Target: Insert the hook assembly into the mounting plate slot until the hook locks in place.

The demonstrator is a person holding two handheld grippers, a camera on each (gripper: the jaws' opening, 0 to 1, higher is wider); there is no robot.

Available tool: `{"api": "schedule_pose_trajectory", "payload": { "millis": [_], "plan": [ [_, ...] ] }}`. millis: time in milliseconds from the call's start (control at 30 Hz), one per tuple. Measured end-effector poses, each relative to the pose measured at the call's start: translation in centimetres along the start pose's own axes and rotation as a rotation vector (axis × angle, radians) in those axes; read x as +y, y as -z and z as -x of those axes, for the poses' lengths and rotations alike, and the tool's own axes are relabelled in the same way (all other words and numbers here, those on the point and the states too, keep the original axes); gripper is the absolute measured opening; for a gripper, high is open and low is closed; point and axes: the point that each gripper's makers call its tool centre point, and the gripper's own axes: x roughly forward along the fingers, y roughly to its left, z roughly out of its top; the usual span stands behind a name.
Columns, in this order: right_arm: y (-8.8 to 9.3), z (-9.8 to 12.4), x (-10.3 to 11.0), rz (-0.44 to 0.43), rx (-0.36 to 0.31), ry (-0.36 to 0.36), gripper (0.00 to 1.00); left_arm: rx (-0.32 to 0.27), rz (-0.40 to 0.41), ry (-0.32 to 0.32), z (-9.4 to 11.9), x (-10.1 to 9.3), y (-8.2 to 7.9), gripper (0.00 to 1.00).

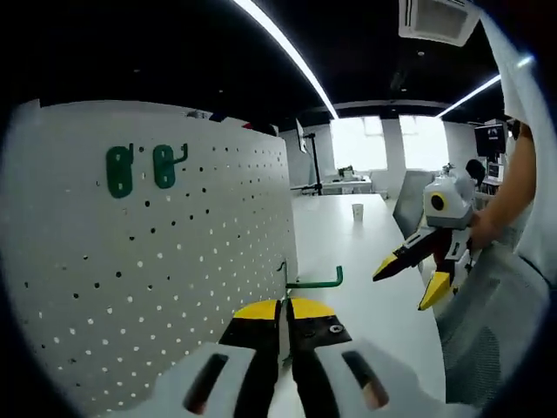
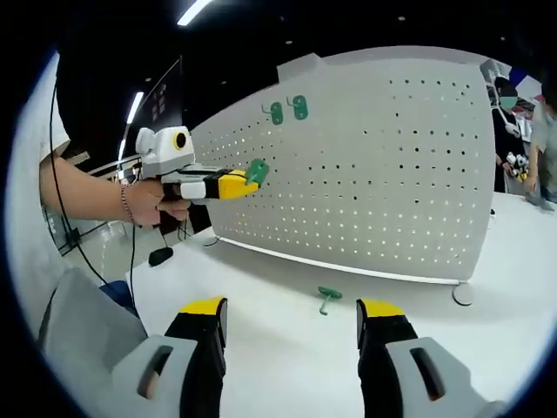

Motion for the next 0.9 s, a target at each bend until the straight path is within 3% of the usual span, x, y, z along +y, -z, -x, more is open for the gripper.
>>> {"api": "schedule_pose_trajectory", "payload": {
  "millis": [467,900],
  "plan": [
    [-0.7,0.0,0.4,0.002,-0.032,-0.009,0.58,-0.104,0.099,-0.079,3.4,-1.5,-1.4,0.03],
    [-0.5,0.0,0.7,0.008,-0.028,-0.014,0.58,-0.119,0.156,-0.169,5.9,-1.3,-0.5,0.03]
  ]
}}
